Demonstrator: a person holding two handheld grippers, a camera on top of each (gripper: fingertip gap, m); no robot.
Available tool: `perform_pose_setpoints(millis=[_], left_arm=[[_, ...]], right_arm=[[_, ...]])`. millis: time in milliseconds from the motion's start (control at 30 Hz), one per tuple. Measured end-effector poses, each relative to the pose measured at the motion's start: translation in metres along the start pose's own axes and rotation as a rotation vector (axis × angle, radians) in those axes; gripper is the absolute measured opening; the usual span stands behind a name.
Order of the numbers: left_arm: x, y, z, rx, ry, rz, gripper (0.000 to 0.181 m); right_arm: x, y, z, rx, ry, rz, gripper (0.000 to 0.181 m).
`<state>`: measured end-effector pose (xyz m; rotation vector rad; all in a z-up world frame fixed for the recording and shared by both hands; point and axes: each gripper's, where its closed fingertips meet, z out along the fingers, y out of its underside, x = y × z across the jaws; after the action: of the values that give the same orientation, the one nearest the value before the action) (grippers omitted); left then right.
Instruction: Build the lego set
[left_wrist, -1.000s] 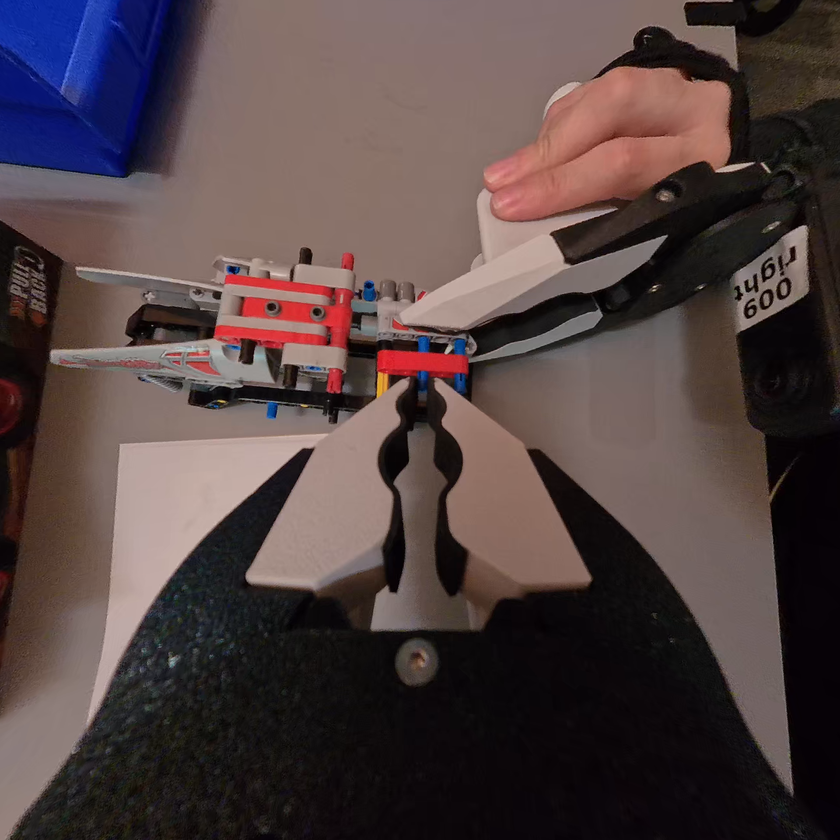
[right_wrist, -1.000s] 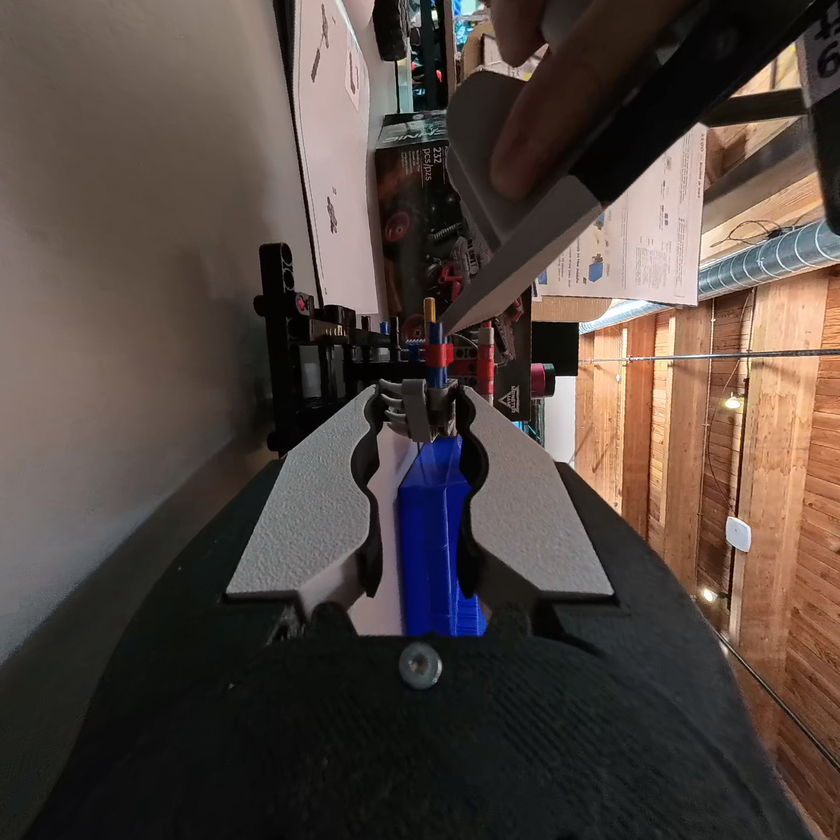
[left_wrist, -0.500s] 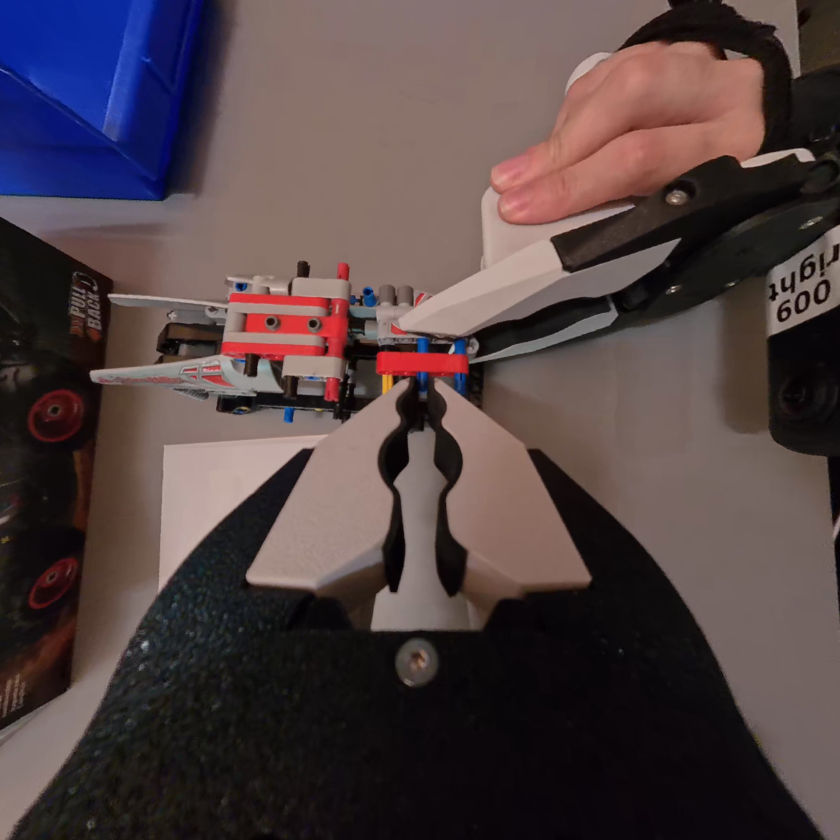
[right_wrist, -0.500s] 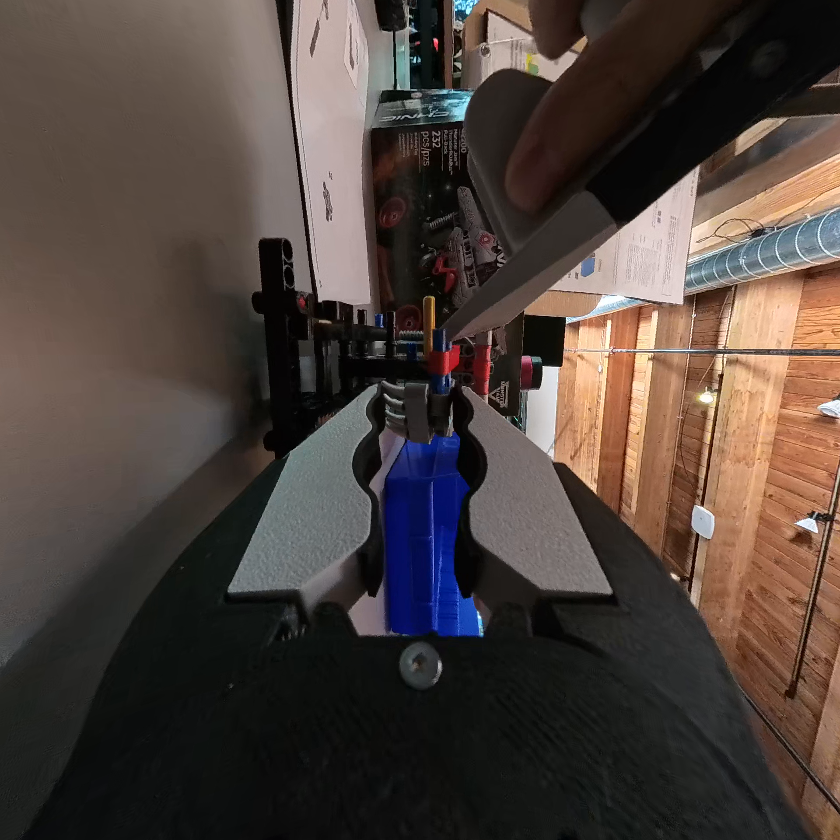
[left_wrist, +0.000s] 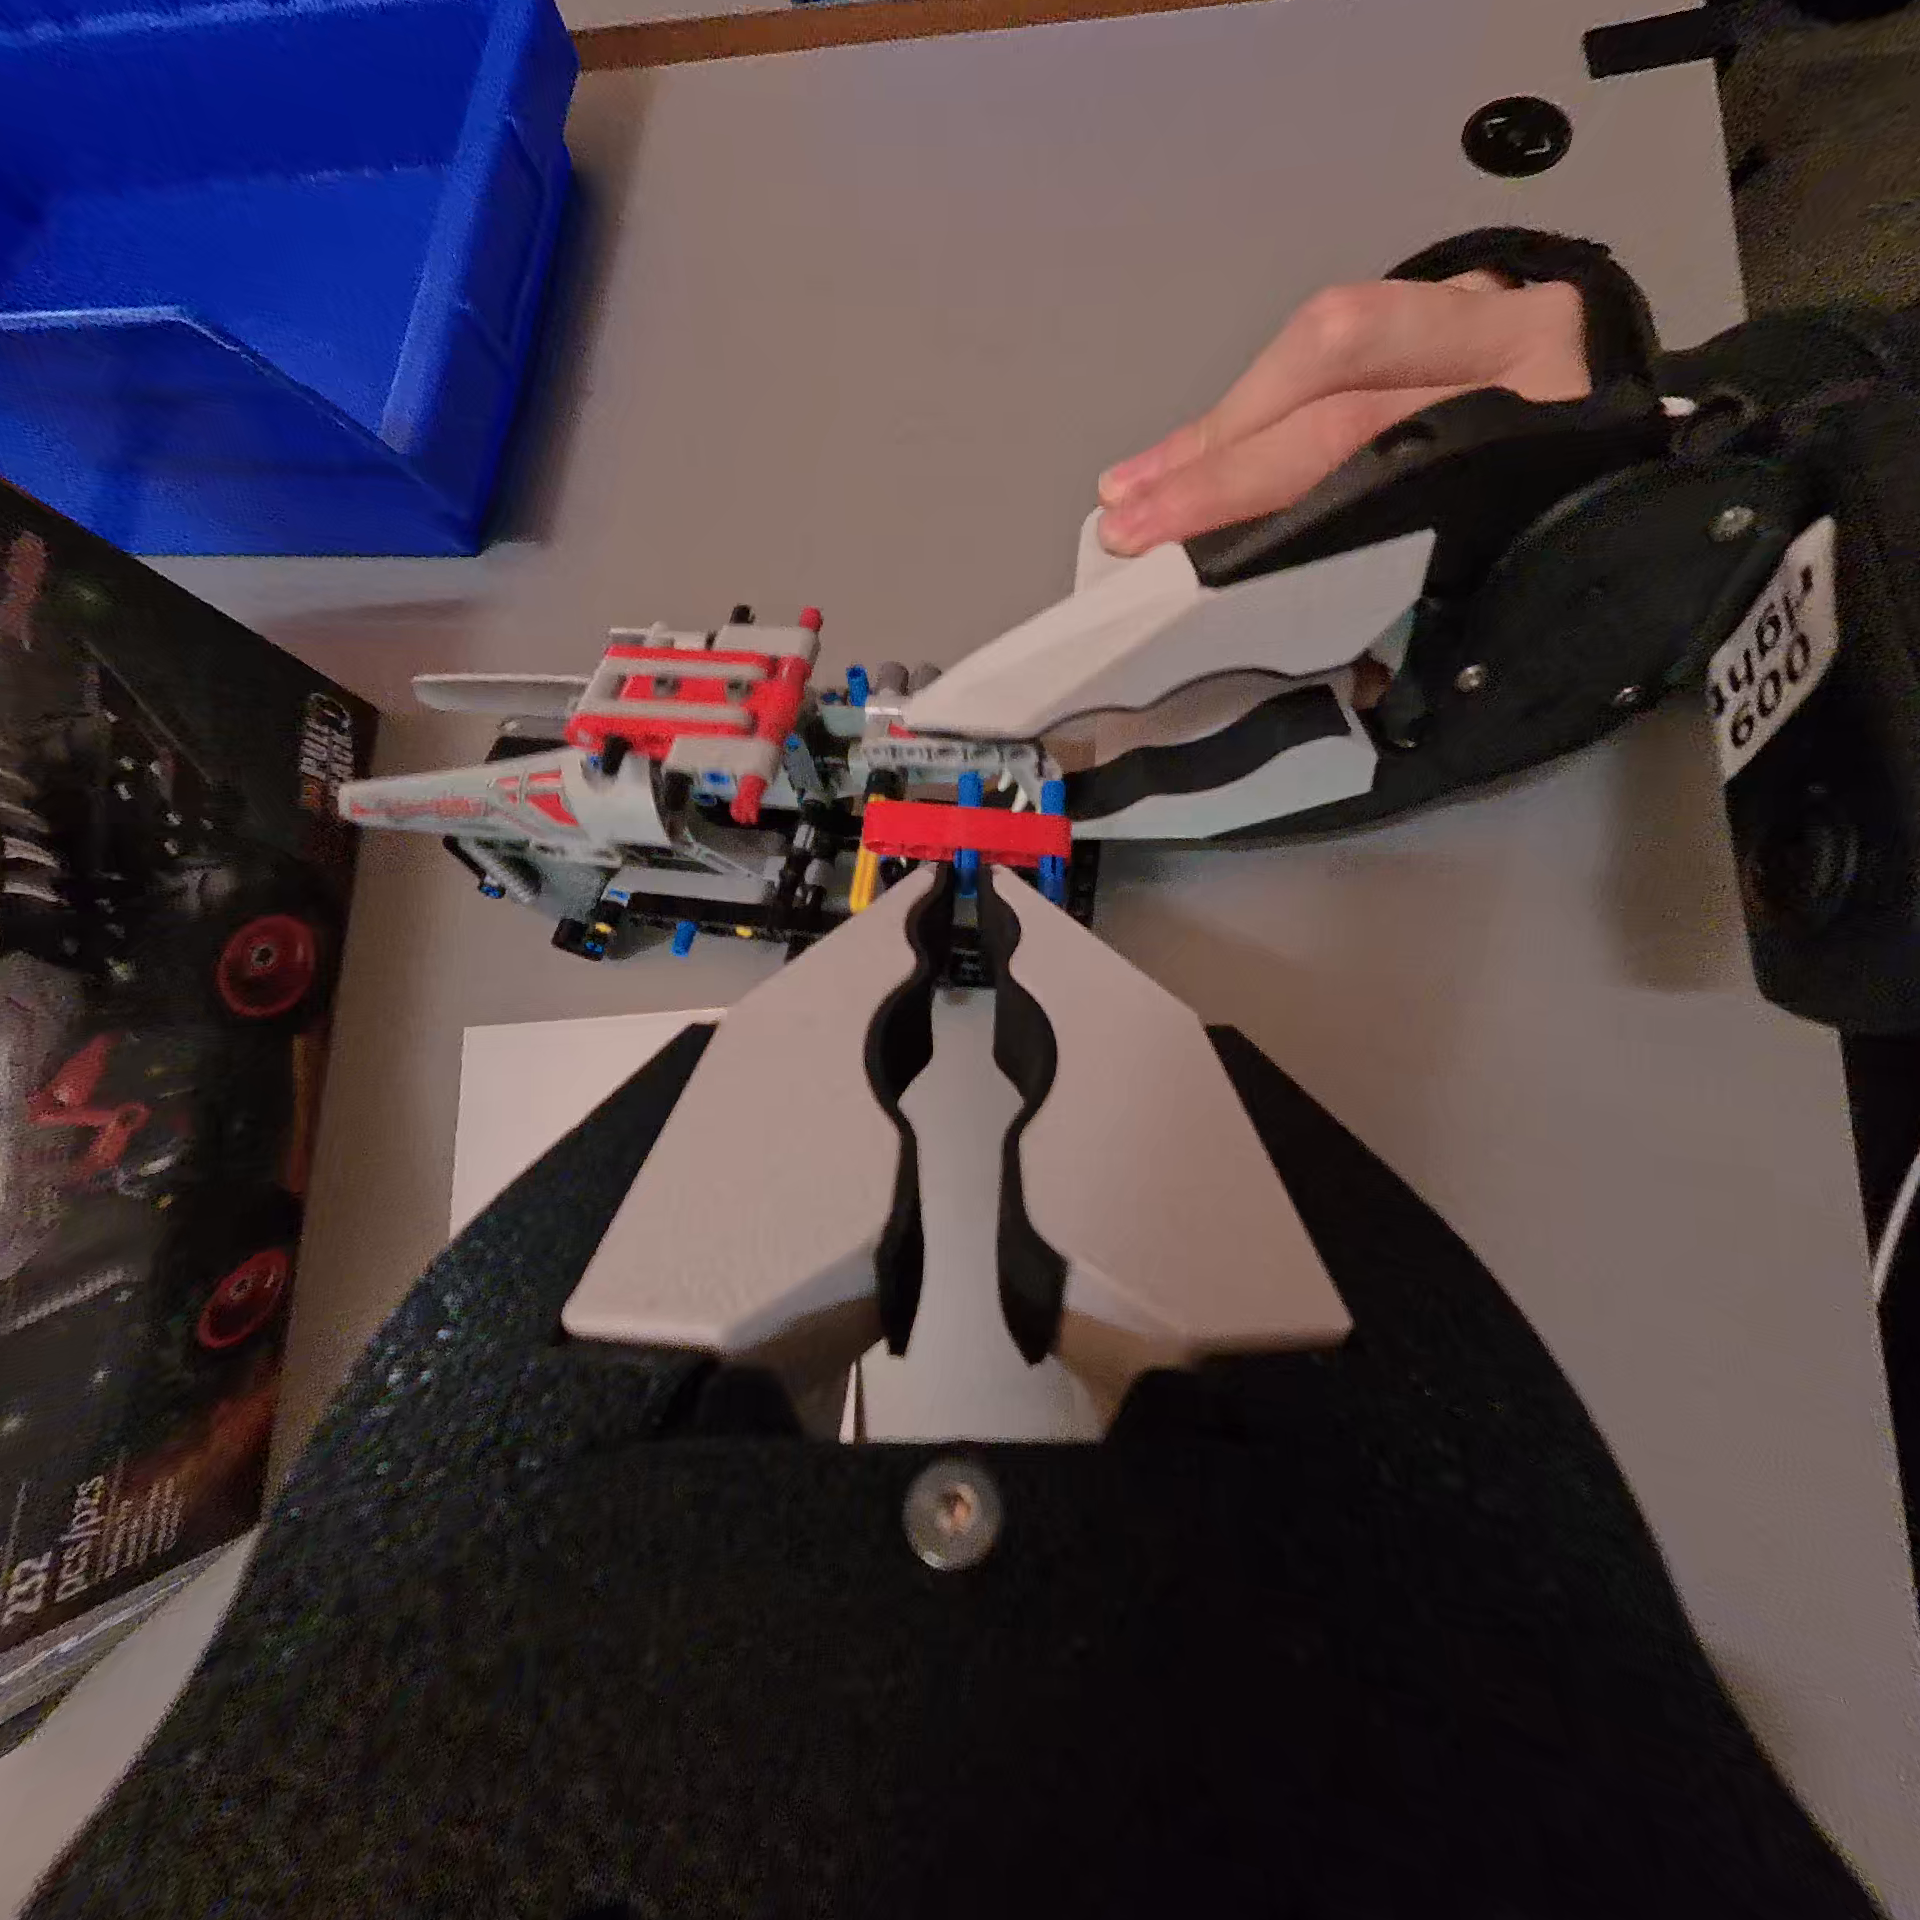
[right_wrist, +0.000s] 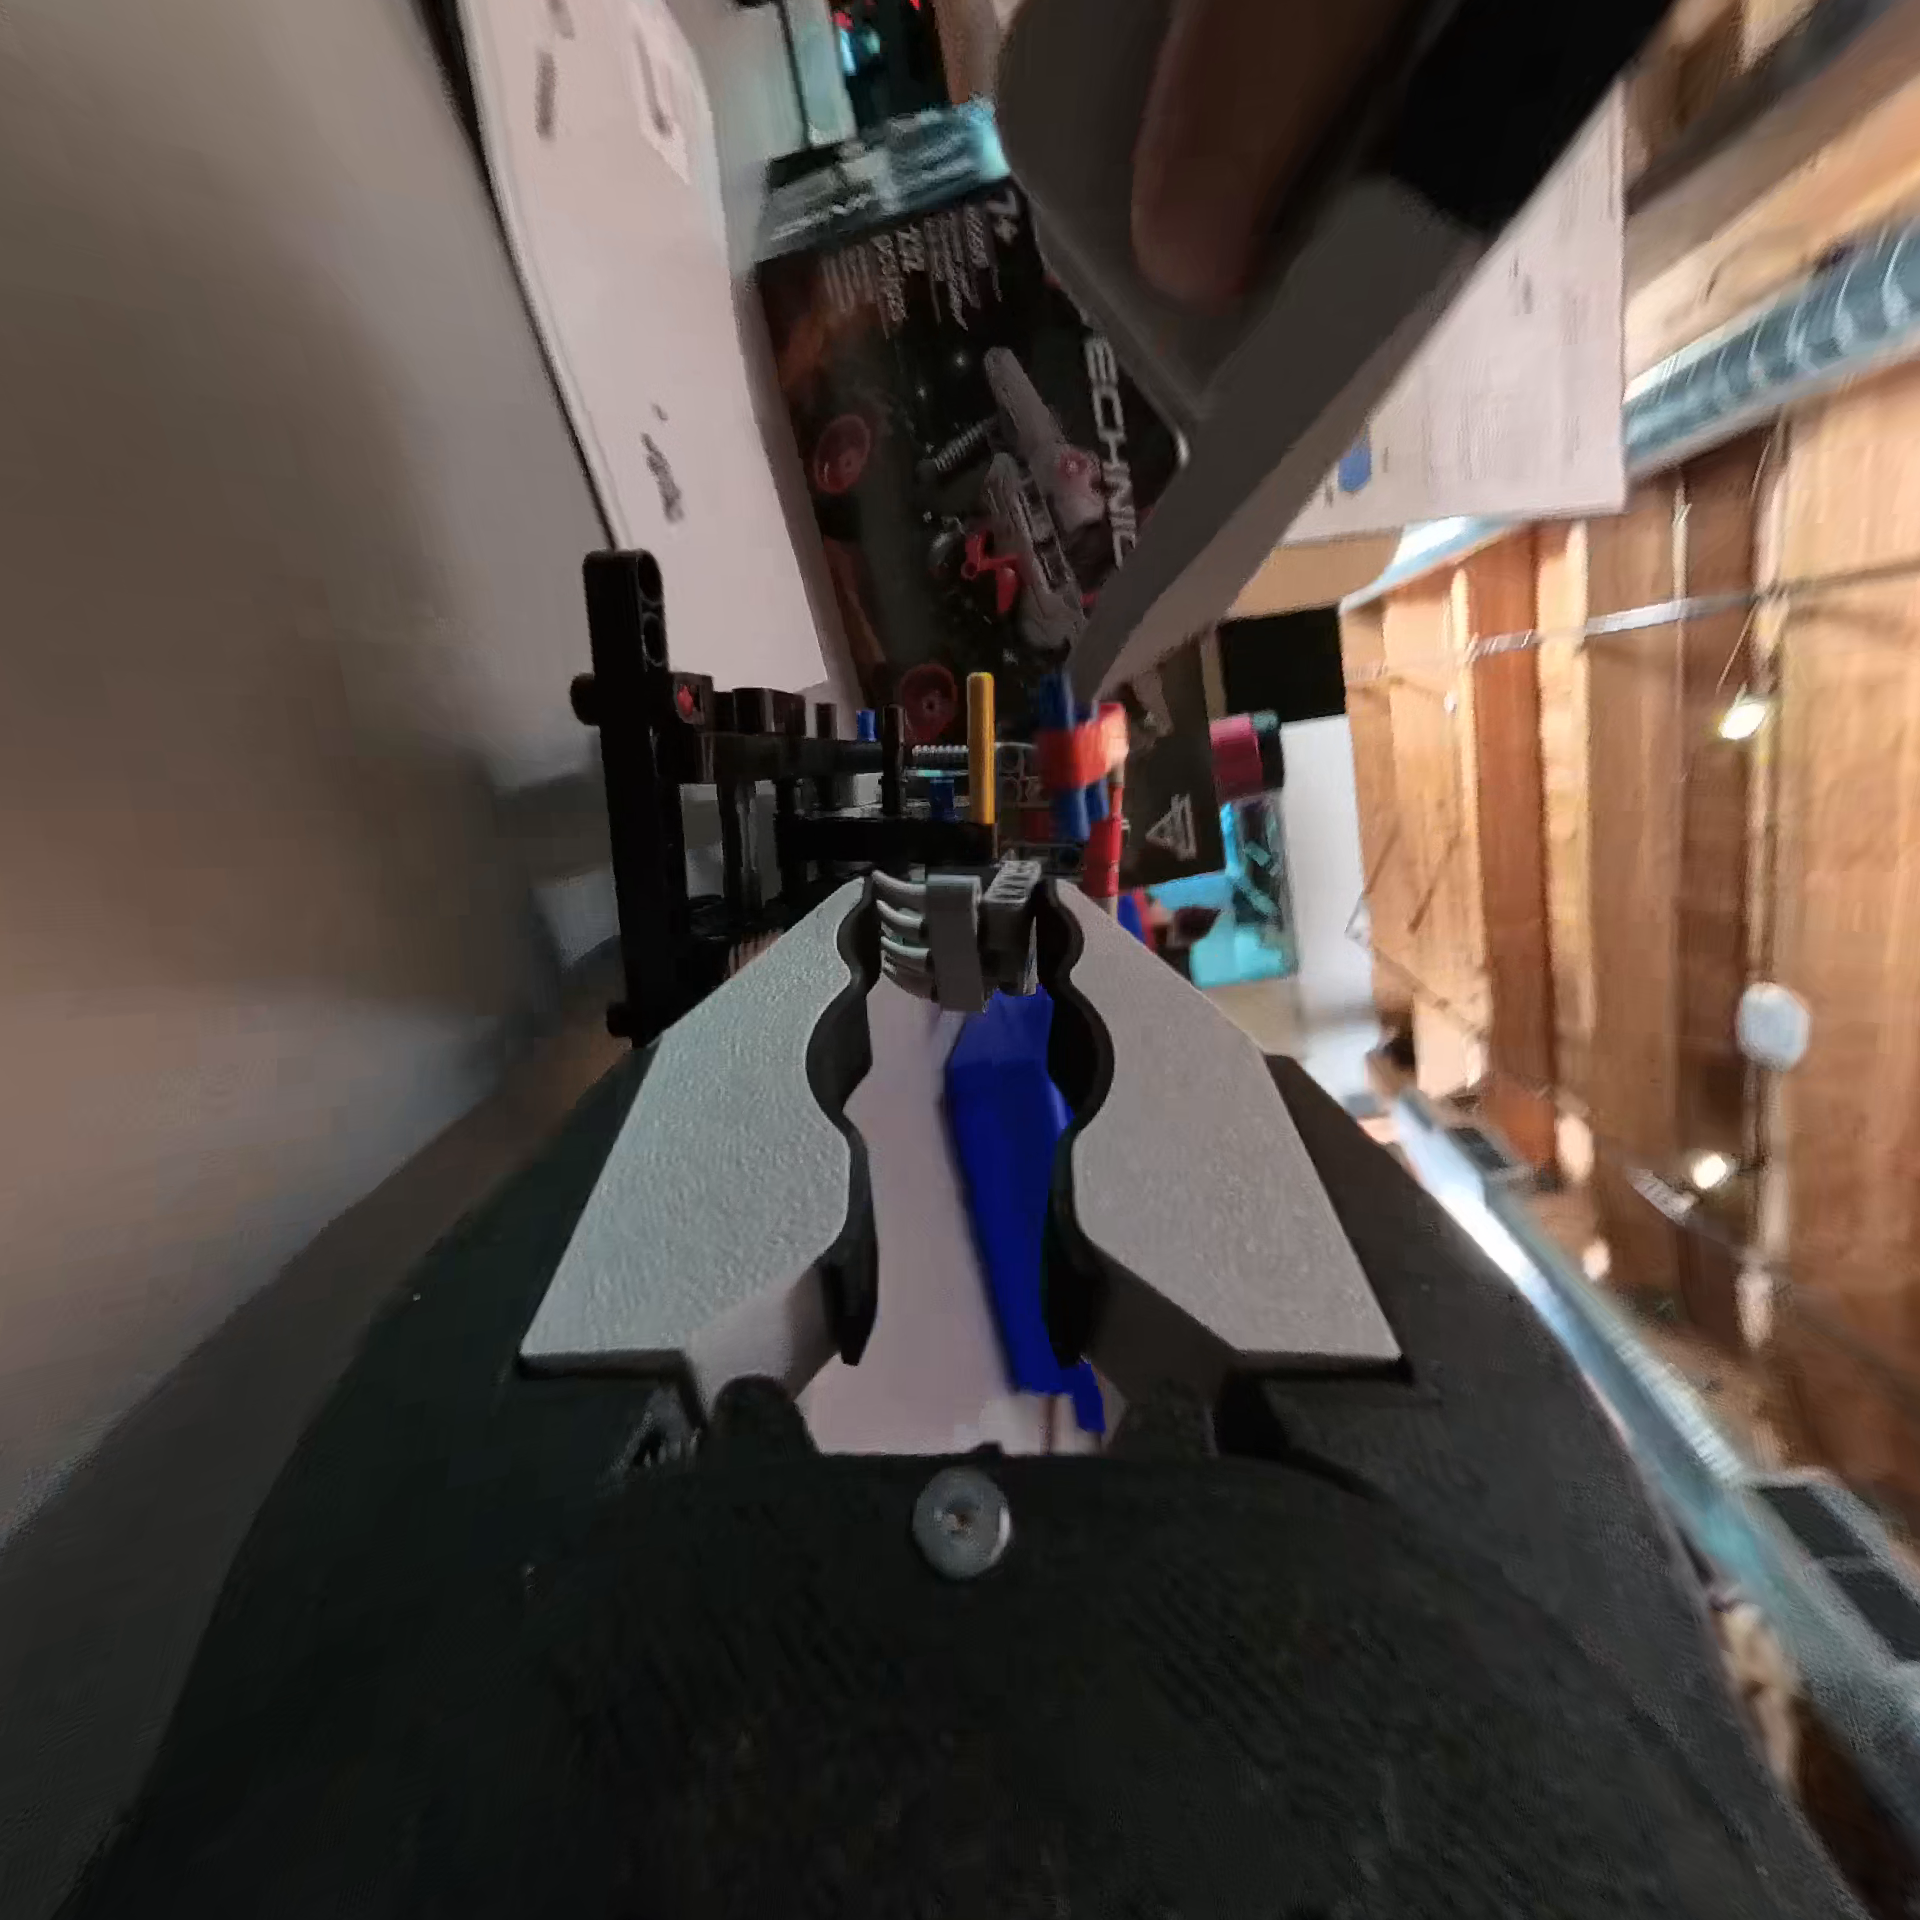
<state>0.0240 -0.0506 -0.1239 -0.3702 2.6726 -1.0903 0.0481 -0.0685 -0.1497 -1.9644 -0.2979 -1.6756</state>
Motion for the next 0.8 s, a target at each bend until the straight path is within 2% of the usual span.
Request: perform_pose_setpoints(millis=[200, 300, 467, 600, 700, 800], left_arm=[[-0.002, 0.001, -0.015, 0.036, 0.013, -0.011, 0.002], [-0.003, -0.004, -0.023, 0.077, 0.024, -0.019, 0.002], [0.005, -0.009, -0.023, 0.105, 0.067, -0.016, 0.002], [0.012, -0.010, -0.018, 0.102, 0.085, -0.004, 0.002], [0.016, -0.012, -0.015, 0.102, 0.089, 0.006, 0.002], [0.018, -0.015, -0.016, 0.111, 0.074, 0.032, 0.002]], right_arm=[[0.009, 0.023, -0.009, -0.185, 0.007, 0.400, 0.029], [0.000, 0.032, -0.018, -0.265, 0.002, 0.620, 0.030], [-0.020, 0.047, -0.037, -0.458, -0.094, 0.819, 0.030], [-0.033, 0.040, -0.049, -0.487, -0.198, 0.975, 0.031], [-0.037, 0.034, -0.053, -0.478, -0.227, 1.006, 0.032], [-0.044, 0.023, -0.057, -0.435, -0.314, 1.033, 0.047]])
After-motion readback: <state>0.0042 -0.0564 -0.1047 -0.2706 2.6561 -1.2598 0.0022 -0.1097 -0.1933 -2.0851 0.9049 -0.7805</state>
